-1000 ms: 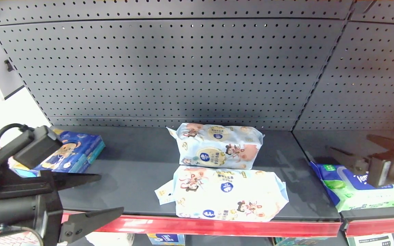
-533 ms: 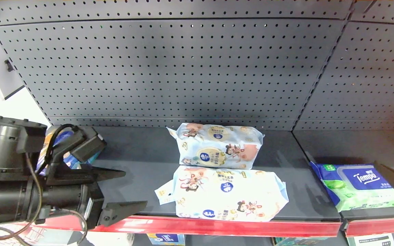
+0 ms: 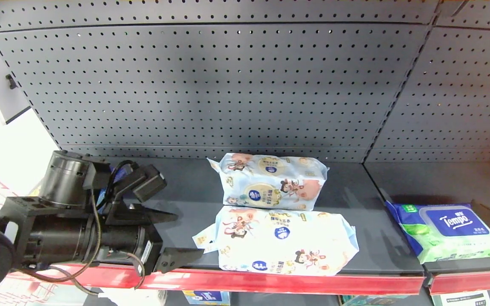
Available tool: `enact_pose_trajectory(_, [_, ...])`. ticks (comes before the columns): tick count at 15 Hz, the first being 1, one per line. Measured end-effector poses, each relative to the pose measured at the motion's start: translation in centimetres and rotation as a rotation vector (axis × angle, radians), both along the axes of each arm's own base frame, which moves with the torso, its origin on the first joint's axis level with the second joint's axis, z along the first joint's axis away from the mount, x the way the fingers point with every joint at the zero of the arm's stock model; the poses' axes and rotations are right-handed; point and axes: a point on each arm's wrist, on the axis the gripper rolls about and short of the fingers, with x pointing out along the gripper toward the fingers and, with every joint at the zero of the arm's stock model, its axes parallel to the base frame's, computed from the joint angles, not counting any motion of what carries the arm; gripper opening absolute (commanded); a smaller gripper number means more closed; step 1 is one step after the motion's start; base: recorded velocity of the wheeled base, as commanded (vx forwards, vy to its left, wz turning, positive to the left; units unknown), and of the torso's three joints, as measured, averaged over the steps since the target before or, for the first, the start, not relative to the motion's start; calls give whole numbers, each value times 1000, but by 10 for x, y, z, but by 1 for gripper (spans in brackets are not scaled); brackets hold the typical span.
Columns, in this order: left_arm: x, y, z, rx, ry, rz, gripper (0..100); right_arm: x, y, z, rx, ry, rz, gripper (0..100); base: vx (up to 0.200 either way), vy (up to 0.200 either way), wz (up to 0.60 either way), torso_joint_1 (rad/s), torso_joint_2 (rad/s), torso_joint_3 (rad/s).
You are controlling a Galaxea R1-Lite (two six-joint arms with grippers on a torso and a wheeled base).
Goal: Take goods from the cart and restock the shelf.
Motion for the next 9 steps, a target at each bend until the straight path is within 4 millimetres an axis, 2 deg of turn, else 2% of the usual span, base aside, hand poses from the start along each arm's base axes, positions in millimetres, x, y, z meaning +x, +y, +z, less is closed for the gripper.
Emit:
enact_pose_trajectory(5, [13, -11, -7, 5, 15, -19, 100, 0, 0, 0, 0, 0, -2, 100, 0, 0, 0, 0, 0, 0])
enact_pose_trajectory(9, [15, -20, -8, 4, 23, -42, 100, 1, 0, -1, 2, 7, -2, 100, 0, 0, 0, 0, 0, 0])
